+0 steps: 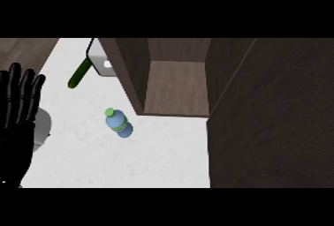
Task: Pick up the bottled water, place it into the cabinet and close the cabinet
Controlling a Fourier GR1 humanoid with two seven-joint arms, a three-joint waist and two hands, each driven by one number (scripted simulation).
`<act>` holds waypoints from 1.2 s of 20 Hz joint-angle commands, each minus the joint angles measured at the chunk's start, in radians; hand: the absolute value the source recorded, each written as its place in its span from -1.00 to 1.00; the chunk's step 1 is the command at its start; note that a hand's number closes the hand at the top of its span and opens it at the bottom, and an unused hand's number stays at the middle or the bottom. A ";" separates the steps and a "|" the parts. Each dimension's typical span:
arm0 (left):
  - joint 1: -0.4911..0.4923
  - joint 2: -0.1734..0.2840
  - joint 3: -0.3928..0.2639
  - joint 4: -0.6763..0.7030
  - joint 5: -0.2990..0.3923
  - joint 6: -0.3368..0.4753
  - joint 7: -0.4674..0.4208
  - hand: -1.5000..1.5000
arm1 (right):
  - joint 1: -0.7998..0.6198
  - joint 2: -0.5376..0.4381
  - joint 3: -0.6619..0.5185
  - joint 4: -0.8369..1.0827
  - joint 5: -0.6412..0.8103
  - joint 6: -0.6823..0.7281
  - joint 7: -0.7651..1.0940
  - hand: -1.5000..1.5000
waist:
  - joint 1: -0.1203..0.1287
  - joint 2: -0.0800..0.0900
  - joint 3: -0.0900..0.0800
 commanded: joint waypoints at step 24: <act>0.291 0.004 -0.076 0.015 0.487 -0.239 0.284 -1.00 | 0.472 0.076 0.146 -0.196 -0.268 0.143 0.122 -1.00 | -0.033 0.016 0.015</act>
